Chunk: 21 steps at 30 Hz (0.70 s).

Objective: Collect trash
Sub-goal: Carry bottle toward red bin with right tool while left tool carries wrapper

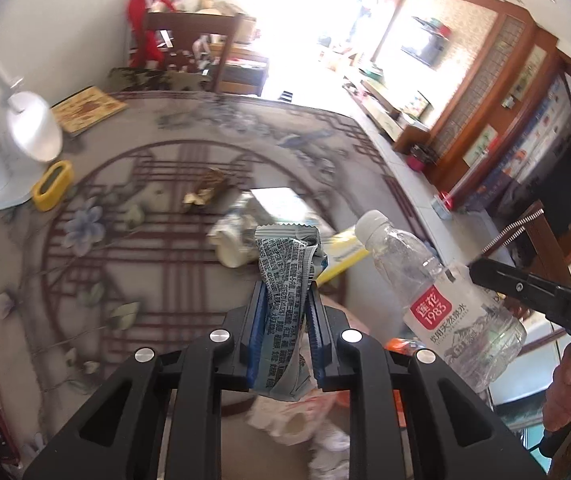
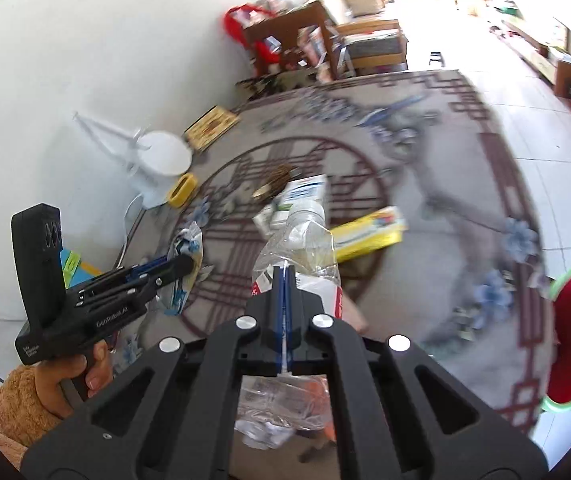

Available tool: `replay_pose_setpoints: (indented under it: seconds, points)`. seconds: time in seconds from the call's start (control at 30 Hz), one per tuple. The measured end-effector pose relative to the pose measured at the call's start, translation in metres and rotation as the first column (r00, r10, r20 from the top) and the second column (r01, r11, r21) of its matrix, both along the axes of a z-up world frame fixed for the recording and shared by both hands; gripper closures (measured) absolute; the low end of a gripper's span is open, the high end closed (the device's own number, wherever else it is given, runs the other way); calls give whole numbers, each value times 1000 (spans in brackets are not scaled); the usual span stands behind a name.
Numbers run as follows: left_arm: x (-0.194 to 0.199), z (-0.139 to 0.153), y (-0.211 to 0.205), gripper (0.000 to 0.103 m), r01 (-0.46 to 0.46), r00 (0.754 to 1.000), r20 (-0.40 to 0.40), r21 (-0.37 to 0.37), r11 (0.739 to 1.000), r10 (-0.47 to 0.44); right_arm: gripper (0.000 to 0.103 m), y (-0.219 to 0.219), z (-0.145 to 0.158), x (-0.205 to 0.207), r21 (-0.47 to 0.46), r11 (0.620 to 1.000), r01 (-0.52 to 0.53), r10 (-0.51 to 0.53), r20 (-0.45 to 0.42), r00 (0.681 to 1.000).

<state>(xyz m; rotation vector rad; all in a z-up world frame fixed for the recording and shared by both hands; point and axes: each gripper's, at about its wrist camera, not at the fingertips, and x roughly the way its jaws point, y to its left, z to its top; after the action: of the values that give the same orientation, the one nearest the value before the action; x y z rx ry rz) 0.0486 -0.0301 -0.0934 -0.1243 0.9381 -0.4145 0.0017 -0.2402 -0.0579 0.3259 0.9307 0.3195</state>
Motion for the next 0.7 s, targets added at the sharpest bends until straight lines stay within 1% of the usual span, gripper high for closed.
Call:
replay_pose_setpoints:
  seconds: [0.2, 0.4, 0.53, 0.7]
  points:
    - [-7, 5, -72, 86, 104, 995, 3, -13, 995, -104, 102, -70, 0, -23, 3, 995, 98, -98, 7, 995]
    - [-17, 4, -148, 86, 203, 979, 1, -33, 979, -203, 102, -144, -6, -46, -15, 981, 193, -193, 3, 981]
    - [-25, 0, -196, 86, 258, 966, -7, -36, 966, -258, 102, -196, -14, -61, -32, 965, 260, -260, -11, 965]
    - [-33, -6, -242, 86, 307, 951, -21, -24, 951, -307, 102, -257, -30, -79, -57, 938, 342, -344, -39, 938]
